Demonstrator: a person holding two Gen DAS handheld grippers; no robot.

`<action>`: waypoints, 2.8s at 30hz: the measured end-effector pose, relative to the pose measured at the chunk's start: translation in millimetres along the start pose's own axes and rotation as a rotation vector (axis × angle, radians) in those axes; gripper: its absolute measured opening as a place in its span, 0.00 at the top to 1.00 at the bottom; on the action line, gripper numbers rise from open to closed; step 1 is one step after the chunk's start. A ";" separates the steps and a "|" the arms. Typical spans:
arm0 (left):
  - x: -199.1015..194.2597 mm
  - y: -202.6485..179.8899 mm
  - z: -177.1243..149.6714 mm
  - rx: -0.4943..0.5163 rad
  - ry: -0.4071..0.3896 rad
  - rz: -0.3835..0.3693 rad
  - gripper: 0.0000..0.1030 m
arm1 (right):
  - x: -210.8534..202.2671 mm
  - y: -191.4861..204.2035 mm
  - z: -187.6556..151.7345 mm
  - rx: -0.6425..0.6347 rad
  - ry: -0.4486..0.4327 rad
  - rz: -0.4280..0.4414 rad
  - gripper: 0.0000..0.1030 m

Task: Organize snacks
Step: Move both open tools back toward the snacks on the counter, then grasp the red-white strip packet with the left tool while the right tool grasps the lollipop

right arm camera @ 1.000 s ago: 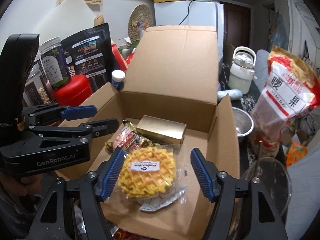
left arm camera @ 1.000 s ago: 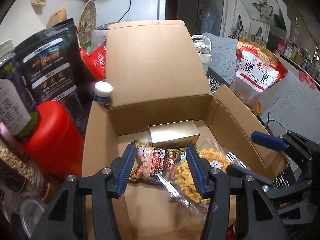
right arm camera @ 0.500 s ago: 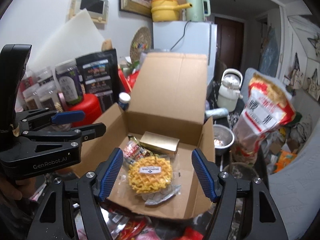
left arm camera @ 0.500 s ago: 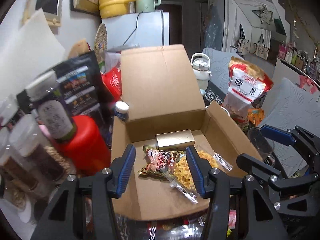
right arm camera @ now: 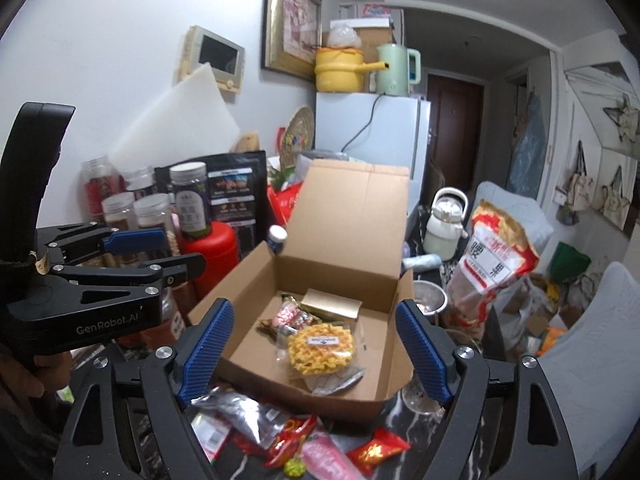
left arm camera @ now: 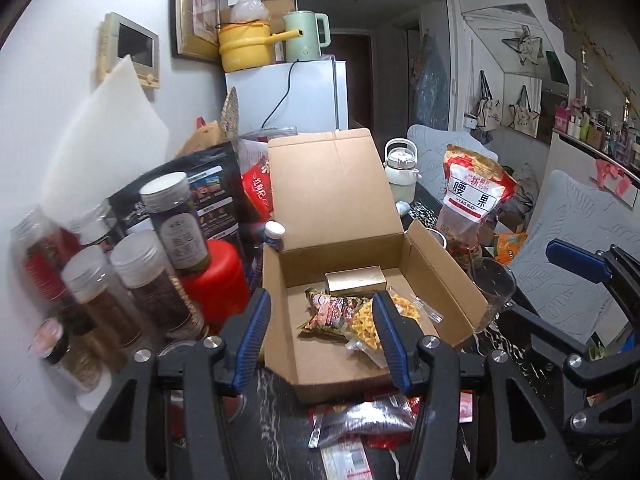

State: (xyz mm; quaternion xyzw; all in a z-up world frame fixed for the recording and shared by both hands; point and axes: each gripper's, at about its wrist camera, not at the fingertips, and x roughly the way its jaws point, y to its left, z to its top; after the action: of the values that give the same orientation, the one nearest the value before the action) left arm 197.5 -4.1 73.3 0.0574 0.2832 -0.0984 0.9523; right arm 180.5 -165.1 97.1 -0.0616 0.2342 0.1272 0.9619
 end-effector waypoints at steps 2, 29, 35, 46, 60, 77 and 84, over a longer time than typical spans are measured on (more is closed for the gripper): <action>-10.6 -0.1 -4.0 0.001 -0.003 -0.001 0.48 | -11.2 4.5 -1.3 -0.005 -0.013 -0.003 0.17; -86.4 -4.1 -80.9 -0.008 0.011 -0.009 0.21 | -83.9 41.4 -60.2 0.034 -0.010 -0.013 0.06; -84.4 -0.8 -100.7 -0.015 0.040 -0.020 0.21 | -81.2 50.0 -76.7 0.047 0.020 -0.006 0.06; -63.0 8.7 -136.1 -0.037 0.140 -0.071 0.21 | -60.3 55.3 -111.2 0.110 0.094 0.016 0.06; -25.9 -0.1 -165.5 -0.041 0.221 -0.145 0.21 | -18.7 39.3 -153.4 0.156 0.204 0.012 0.13; 53.5 7.1 -182.2 -0.150 0.366 -0.162 0.21 | 61.1 14.3 -174.8 0.167 0.353 0.040 0.38; 74.2 13.4 -183.2 -0.187 0.406 -0.195 0.21 | 87.0 7.8 -176.9 0.161 0.397 0.047 0.40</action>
State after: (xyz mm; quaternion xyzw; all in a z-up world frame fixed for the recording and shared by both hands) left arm 164.6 27.6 -119.4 -0.0397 0.4808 -0.1495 0.8631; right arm 176.1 -170.3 -100.0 -0.0032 0.4300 0.1158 0.8954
